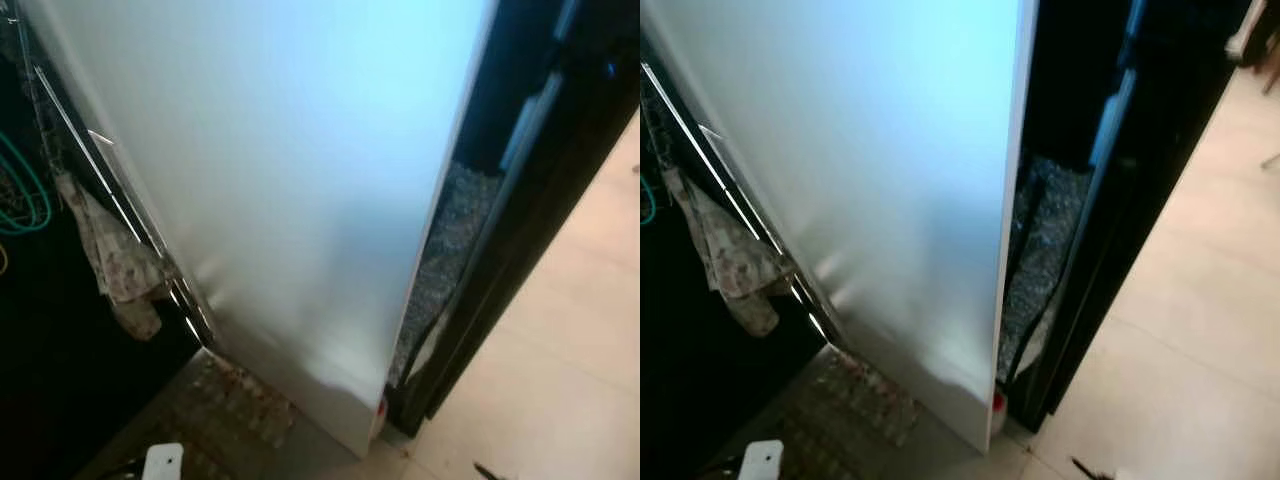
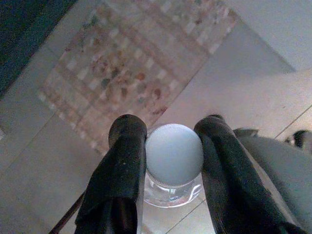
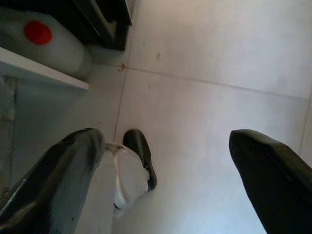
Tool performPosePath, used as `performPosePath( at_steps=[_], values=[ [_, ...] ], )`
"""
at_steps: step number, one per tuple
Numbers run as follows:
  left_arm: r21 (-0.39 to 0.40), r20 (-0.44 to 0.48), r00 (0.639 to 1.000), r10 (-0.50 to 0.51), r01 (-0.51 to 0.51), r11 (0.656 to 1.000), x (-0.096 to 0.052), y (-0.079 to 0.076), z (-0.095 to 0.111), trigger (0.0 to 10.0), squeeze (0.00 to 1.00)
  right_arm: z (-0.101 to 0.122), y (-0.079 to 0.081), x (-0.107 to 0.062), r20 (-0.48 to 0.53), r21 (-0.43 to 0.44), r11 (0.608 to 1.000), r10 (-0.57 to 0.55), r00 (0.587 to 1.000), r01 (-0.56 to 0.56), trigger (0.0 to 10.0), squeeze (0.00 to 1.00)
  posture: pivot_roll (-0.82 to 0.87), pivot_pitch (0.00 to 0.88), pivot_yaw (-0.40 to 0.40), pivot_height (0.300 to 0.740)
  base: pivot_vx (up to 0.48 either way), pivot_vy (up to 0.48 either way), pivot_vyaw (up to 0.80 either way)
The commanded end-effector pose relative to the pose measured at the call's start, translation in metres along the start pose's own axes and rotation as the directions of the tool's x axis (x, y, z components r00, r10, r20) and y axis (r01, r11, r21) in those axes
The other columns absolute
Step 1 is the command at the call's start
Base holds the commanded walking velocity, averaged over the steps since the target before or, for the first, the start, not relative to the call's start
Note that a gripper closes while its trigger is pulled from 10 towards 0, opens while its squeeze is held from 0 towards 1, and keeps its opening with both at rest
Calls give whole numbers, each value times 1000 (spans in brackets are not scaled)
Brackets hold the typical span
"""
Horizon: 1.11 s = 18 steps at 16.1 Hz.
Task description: Restocking fridge
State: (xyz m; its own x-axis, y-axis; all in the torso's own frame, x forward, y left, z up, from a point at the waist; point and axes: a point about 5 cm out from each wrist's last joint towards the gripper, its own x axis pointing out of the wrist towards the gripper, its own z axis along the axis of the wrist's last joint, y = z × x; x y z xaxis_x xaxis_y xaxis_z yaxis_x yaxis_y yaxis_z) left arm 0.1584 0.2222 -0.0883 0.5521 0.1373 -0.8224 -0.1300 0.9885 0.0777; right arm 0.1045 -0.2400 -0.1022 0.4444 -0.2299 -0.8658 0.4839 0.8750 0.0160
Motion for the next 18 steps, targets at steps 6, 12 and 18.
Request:
performPosePath(
  at_steps=[6,12,18],
  values=[
    [22,-10,1000,7,-7,1000,-1,4,-2,10000,0,21,-5,-4,244,143,985,-134,960,101,10000,0,-124,0,37,740,0,0,0],
    [30,-6,1000,12,-12,999,-1,5,-2,10000,0,169,70,-53,773,-207,970,242,586,-128,10000,0,-127,0,33,740,0,0,0],
    [48,-15,1000,18,-17,999,-1,7,-3,10000,0,150,166,-128,641,-569,780,620,453,-261,10000,0,-138,0,41,740,0,0,0]
  ],
)
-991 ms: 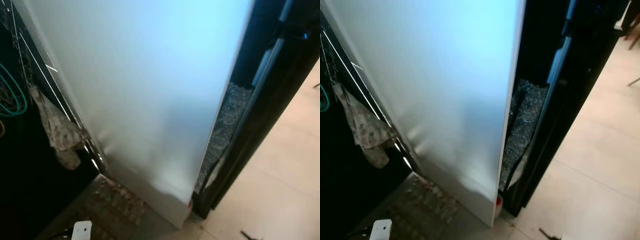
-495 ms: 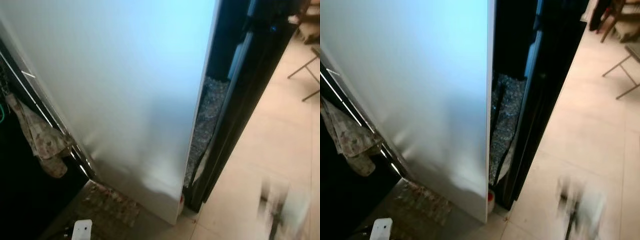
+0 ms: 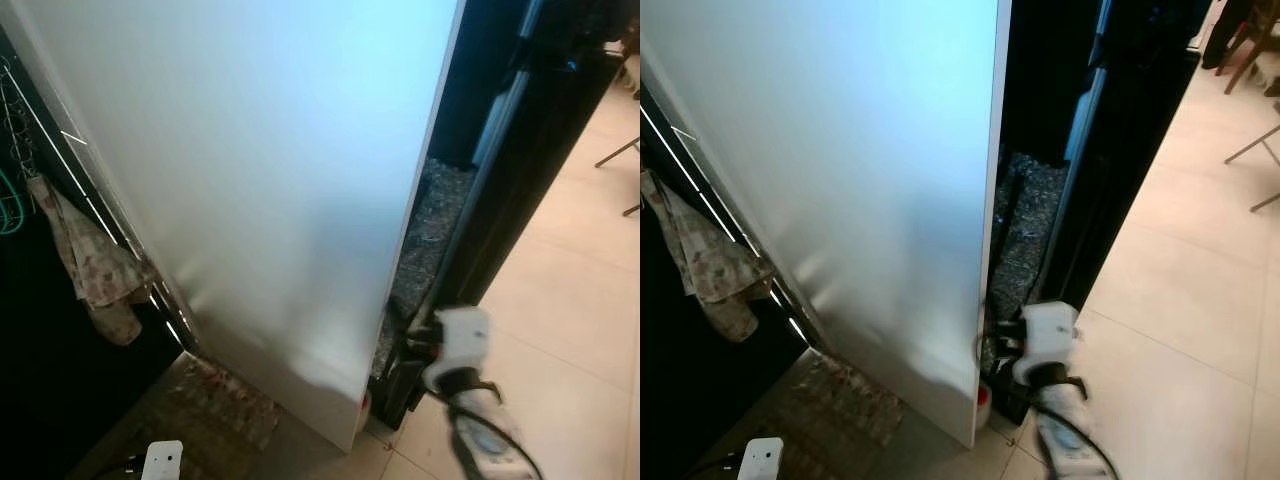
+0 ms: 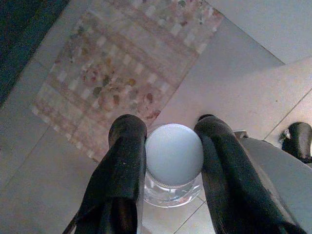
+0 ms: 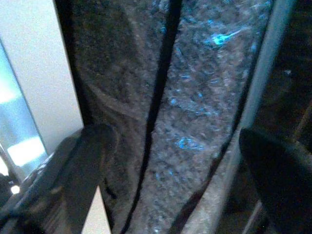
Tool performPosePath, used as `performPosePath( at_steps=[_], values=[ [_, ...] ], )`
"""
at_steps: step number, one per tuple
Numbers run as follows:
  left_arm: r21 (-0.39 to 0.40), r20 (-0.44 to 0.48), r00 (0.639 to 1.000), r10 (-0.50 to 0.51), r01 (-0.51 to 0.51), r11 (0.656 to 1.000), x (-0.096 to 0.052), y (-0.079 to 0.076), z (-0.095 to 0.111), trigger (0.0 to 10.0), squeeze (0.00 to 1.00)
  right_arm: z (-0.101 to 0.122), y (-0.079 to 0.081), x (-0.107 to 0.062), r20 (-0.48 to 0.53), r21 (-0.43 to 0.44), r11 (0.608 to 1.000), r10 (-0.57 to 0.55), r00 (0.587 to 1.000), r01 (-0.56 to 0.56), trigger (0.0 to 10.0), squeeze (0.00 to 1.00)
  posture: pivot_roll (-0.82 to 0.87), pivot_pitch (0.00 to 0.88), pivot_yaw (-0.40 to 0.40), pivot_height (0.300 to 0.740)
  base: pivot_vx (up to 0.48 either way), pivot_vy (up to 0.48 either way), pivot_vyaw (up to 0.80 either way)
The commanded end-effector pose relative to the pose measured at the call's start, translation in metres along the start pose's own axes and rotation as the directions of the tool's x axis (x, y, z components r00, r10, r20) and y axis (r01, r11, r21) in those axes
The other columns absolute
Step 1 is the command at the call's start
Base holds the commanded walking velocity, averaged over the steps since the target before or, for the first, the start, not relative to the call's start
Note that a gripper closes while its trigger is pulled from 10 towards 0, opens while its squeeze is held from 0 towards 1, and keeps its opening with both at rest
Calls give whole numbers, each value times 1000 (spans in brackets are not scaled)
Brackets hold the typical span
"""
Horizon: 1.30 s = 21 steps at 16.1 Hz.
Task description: Restocking fridge
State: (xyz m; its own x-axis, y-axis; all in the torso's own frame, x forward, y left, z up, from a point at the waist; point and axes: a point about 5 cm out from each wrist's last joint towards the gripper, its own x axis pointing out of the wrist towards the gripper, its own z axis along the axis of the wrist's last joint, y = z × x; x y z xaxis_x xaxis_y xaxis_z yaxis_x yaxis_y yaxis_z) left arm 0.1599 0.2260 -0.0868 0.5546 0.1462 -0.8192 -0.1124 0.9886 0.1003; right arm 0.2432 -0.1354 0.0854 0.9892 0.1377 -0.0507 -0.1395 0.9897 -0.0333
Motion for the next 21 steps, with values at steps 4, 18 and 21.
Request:
performPosePath(
  at_steps=[4,18,21],
  values=[
    [18,-18,1000,12,-12,1000,-2,4,-7,10000,0,15,-15,8,8,-12,975,-222,975,222,10000,0,-116,0,42,740,0,0,0],
    [20,-11,1000,8,-8,1000,-1,4,-4,10000,0,51,-47,30,104,32,914,-405,908,404,10000,1000,-101,0,46,740,0,0,0],
    [13,-11,1000,14,-14,1000,-1,5,-4,10000,0,54,-50,31,117,6,900,-434,893,437,10000,973,-101,0,44,740,0,0,0]
  ],
)
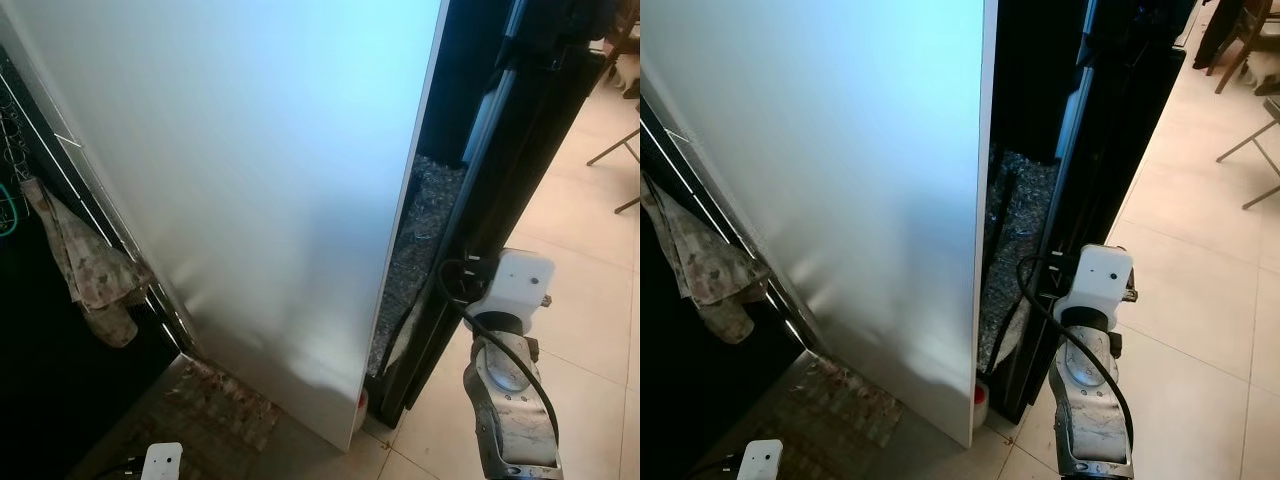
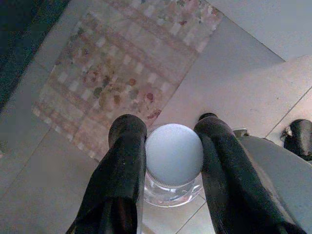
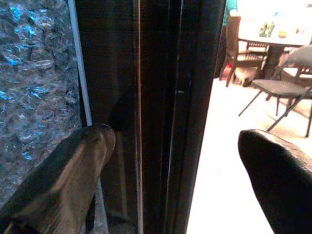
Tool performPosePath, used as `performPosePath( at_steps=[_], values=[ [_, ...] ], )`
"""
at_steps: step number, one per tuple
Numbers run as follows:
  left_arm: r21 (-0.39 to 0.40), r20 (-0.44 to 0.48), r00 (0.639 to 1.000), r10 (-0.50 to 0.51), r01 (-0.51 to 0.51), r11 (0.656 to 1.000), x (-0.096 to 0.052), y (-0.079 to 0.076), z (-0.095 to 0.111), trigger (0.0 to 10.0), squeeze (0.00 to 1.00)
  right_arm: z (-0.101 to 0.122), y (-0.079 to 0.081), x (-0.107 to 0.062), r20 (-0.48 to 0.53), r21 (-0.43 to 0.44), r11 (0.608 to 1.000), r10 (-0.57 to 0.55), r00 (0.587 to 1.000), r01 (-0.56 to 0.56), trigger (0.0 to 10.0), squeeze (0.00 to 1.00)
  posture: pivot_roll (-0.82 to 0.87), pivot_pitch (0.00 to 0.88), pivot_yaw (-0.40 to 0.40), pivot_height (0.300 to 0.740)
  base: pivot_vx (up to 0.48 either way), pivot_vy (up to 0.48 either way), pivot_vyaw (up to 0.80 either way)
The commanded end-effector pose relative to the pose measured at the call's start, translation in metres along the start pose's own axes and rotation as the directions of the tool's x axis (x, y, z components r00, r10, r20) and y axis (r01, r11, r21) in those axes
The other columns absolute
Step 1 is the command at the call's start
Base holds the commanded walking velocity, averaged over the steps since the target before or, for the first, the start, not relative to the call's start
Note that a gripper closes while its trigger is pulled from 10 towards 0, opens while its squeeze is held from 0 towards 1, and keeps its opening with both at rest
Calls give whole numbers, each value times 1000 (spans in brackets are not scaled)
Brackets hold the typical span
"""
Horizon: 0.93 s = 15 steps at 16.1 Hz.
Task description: Restocking fridge
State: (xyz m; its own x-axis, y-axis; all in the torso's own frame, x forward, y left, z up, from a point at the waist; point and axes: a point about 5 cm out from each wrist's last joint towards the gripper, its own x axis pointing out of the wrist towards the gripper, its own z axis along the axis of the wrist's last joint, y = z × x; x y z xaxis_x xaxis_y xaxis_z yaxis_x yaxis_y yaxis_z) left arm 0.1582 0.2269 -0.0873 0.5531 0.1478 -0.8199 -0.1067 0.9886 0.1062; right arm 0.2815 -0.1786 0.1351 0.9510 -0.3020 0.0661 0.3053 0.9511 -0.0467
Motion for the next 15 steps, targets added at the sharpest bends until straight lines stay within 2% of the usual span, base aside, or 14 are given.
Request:
performPosePath(
  at_steps=[1,2,8,12,15],
  values=[
    [5,-10,1000,11,-11,1000,-1,4,-2,10000,0,5,0,2,29,-13,1000,-9,1000,9,10000,137,-101,0,44,740,0,0,0],
    [4,-11,1000,9,-9,1000,-1,4,-2,10000,0,6,0,5,32,-5,1000,-8,999,8,10000,0,-105,0,46,740,0,0,0],
    [0,-8,1000,4,-4,1000,-1,3,-2,10000,0,8,6,9,24,18,998,53,998,-53,10000,0,-105,0,42,740,0,0,0],
    [0,-11,1000,1,-1,1000,-1,2,-2,10000,0,3,17,6,7,13,992,129,992,-129,10000,0,-108,0,43,740,0,0,0],
    [-2,-11,1000,0,0,1000,-1,2,-3,10000,0,3,16,5,13,7,994,113,994,-113,10000,0,-108,0,42,740,0,0,0]
  ],
)
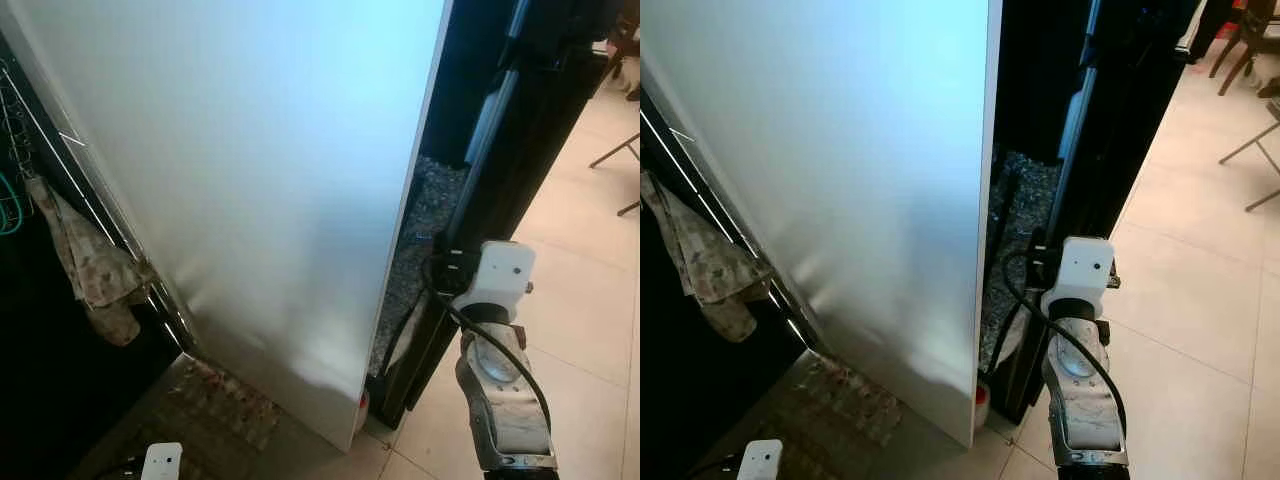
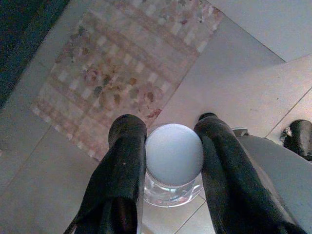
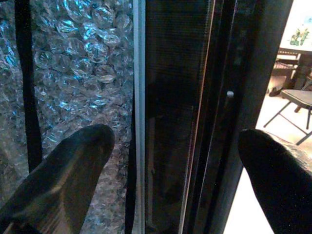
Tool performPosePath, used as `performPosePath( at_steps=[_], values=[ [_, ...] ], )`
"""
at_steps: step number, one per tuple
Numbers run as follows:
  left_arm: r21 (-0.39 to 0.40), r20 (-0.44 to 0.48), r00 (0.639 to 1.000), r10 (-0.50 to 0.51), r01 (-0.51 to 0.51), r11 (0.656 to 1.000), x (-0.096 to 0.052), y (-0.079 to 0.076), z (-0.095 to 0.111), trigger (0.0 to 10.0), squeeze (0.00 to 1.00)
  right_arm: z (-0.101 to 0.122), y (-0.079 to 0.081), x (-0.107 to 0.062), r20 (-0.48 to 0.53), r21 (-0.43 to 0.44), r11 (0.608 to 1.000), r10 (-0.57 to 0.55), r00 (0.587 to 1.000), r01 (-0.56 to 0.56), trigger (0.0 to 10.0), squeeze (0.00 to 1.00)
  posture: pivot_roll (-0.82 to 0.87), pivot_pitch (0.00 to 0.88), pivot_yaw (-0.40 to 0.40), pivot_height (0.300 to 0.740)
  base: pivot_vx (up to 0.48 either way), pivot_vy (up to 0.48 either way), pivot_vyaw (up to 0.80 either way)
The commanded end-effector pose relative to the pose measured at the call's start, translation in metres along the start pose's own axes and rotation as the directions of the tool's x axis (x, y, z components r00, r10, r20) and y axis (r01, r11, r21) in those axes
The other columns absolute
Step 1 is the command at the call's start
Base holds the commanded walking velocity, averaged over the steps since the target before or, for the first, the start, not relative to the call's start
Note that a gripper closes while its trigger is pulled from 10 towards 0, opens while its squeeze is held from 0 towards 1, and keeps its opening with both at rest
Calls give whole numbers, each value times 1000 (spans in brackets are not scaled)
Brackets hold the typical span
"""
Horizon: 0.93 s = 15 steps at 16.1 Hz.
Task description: Restocking fridge
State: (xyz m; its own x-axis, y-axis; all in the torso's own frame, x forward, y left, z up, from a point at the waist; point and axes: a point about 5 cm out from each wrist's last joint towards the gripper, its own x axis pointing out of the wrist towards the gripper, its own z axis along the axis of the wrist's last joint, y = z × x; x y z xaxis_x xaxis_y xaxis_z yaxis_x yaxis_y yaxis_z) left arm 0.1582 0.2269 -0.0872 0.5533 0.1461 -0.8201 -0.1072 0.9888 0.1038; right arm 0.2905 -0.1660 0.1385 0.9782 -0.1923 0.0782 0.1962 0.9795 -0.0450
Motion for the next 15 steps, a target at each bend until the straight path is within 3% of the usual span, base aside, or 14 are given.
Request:
performPosePath(
  at_steps=[1,8,15],
  values=[
    [-1,-10,1000,1,-1,1000,-1,2,-3,10000,0,-1,-1,2,-3,-7,1000,-4,1000,4,10000,0,-109,0,42,740,0,0,0],
    [-7,-9,1000,1,-1,1000,0,2,-2,10000,0,0,3,8,14,-35,998,45,999,-44,10000,0,-107,0,40,740,0,0,0],
    [-10,-9,1000,2,-2,1000,0,2,-2,10000,0,8,-14,14,58,-47,996,-77,995,80,10000,0,-108,0,43,740,0,0,0]
  ],
)
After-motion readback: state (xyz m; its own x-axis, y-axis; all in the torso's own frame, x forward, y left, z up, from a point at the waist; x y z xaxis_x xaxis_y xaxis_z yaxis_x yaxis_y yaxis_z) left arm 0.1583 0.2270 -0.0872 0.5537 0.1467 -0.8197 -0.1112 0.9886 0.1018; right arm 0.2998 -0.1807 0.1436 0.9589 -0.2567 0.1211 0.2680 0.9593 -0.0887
